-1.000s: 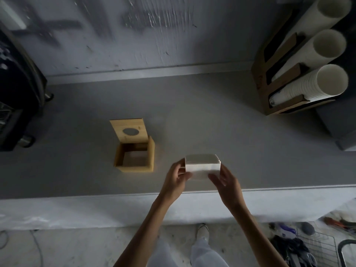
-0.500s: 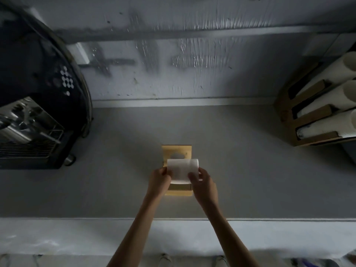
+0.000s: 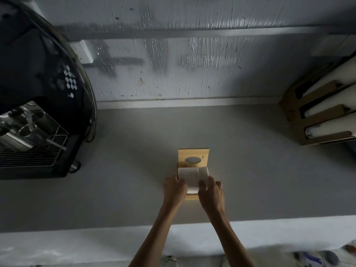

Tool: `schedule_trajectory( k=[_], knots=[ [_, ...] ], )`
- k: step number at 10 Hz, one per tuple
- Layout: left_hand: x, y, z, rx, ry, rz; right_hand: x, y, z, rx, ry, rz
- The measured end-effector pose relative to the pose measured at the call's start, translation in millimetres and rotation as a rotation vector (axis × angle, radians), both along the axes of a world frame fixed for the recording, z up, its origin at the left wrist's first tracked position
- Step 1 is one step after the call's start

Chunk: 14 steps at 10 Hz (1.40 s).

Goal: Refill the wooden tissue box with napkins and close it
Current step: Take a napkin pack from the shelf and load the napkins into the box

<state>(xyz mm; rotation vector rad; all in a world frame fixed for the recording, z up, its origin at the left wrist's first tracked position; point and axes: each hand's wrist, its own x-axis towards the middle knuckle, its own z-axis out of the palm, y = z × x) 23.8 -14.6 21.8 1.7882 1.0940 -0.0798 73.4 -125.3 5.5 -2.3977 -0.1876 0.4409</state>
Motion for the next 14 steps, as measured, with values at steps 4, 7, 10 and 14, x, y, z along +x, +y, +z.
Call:
schedule_trajectory(
  k=[4, 7, 10, 14],
  knots=[
    [3, -3, 1, 0.052, 0.023, -0.036, 1, -2, -12, 0.024, -0.013, -0.067],
    [4, -5, -5, 0.075, 0.014, -0.009, 6, -13, -25, -0.002, -0.086, -0.044],
    [2, 7, -24, 0.286, -0.086, -0.219, 21, -23, -30, 0.029, -0.176, 0.090],
    [-8, 3, -43, 0.424, -0.057, -0.365, 25, -26, -43, 0.011, -0.204, 0.285]
  ],
)
